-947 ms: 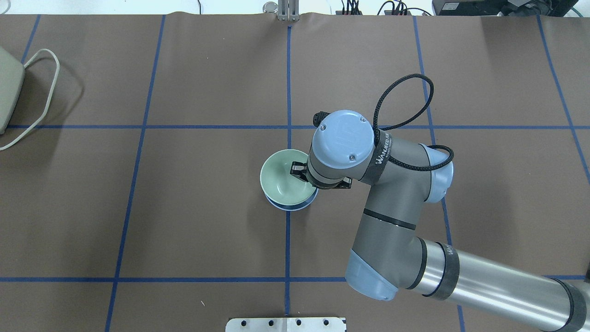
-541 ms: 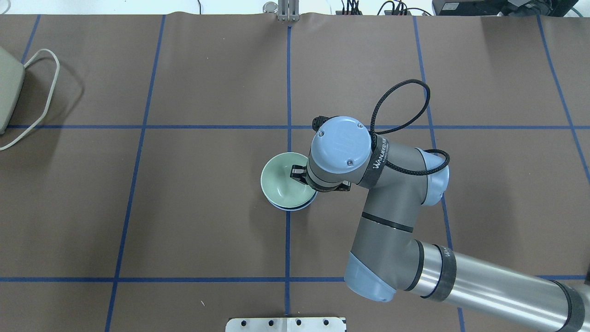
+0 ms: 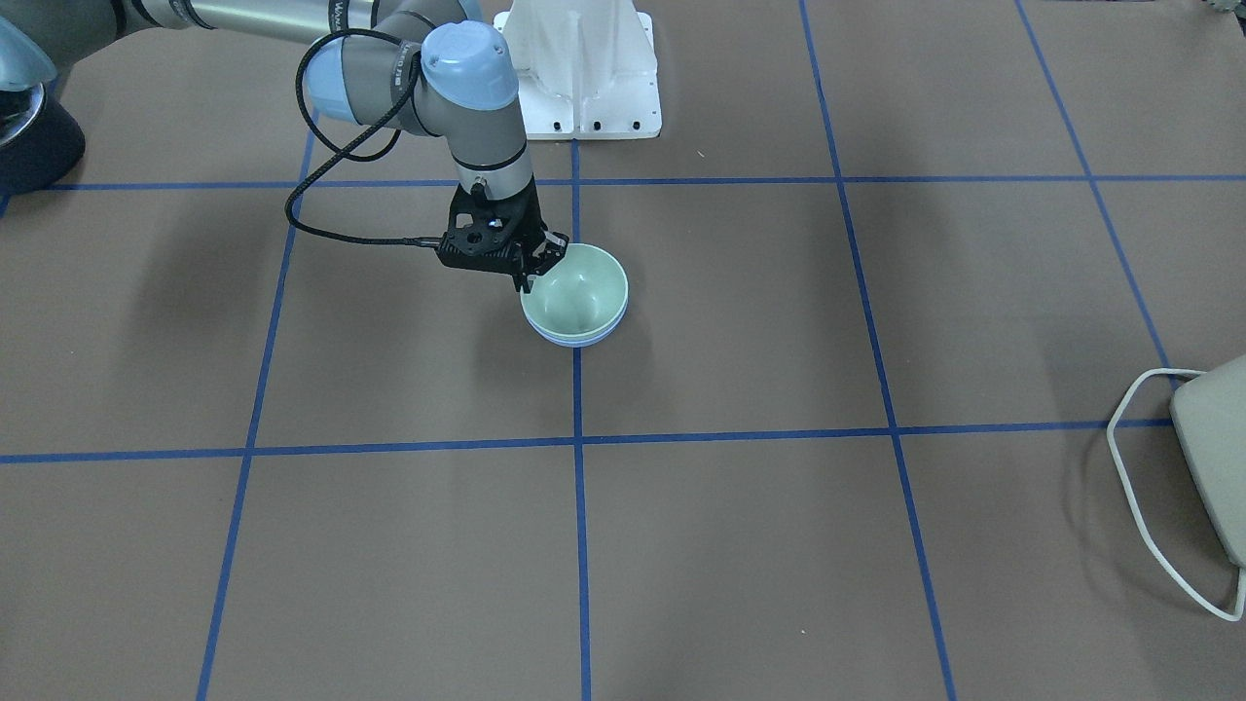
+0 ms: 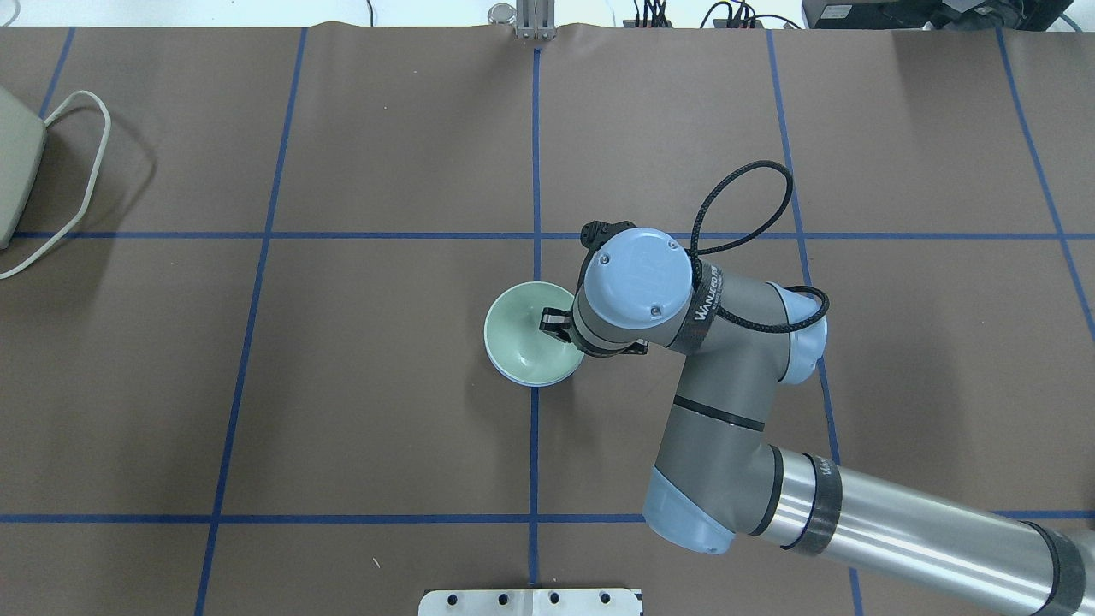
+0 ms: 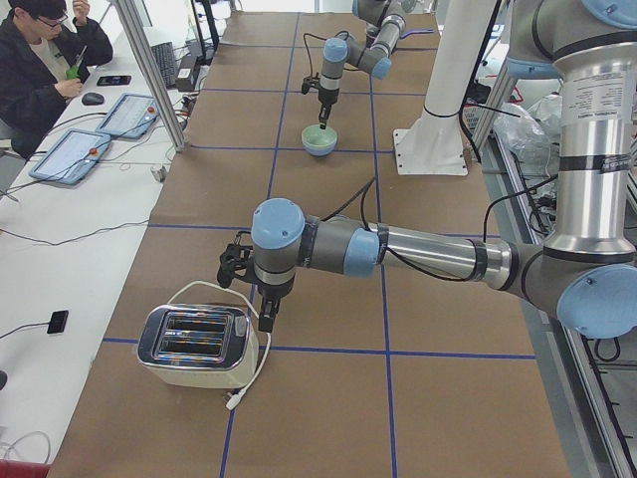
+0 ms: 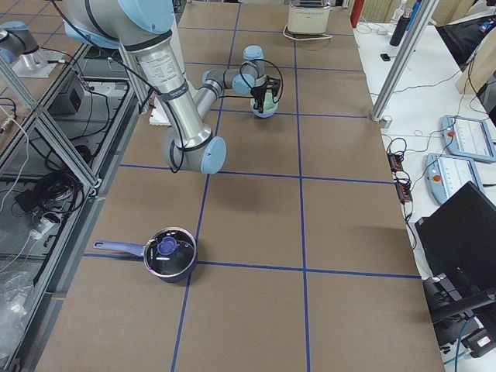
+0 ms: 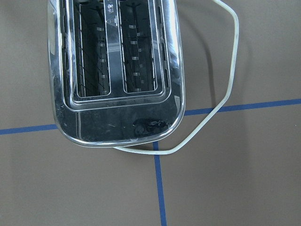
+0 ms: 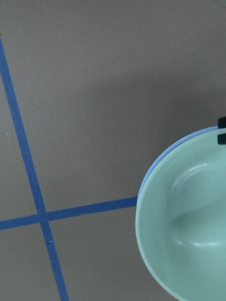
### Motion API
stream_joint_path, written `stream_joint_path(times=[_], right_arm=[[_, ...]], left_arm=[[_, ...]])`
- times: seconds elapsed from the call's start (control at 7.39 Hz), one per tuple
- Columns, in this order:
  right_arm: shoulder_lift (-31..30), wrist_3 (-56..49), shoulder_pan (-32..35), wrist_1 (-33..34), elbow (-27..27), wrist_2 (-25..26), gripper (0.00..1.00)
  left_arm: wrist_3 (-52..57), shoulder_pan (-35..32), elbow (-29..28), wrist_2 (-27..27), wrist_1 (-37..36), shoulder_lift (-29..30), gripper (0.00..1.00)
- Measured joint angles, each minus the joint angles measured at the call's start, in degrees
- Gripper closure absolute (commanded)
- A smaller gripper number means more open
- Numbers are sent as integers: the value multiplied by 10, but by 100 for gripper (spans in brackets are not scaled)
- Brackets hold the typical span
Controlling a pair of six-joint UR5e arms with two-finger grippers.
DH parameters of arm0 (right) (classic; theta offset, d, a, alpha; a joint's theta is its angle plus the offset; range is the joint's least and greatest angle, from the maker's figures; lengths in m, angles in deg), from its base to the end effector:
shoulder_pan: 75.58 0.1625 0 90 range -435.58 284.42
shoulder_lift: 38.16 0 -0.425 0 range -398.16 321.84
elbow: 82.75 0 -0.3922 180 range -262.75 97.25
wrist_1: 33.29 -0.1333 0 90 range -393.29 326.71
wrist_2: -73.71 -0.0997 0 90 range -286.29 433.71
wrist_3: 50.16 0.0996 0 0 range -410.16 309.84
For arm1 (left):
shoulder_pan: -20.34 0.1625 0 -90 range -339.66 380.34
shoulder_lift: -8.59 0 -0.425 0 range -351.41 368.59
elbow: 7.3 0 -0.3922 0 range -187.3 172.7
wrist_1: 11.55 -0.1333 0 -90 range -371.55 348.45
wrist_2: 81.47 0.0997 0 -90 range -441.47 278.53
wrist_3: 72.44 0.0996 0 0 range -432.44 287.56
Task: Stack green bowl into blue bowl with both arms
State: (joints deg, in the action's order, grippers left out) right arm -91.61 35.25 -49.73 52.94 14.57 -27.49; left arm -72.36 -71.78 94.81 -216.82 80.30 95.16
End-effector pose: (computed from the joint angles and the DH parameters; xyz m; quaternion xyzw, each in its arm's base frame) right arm -0.5580 -0.3970 0.2243 0.0194 -0.4113 0.1292 0.9021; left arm -0.0799 -0.4705 0.5781 0.0920 0.3822 0.0190 0.9193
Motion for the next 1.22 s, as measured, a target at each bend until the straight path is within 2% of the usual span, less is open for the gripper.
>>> stream_joint_path(times=[0.54, 0.68, 0.81, 0.95, 1.22], right_arm=[[-5, -1, 0, 1, 4, -5, 98], [-5, -1, 0, 1, 5, -5, 75], [-5, -1, 0, 1, 5, -4, 25], [-5, -1, 0, 1, 6, -2, 0], [-2, -1, 1, 1, 6, 7, 0]], left_arm=[[0, 0, -2, 0, 0, -1, 2], [0, 0, -2, 0, 0, -1, 2], [0, 0, -3, 0, 0, -1, 2], [0, 0, -4, 0, 0, -1, 2], [0, 0, -4, 0, 0, -1, 2]])
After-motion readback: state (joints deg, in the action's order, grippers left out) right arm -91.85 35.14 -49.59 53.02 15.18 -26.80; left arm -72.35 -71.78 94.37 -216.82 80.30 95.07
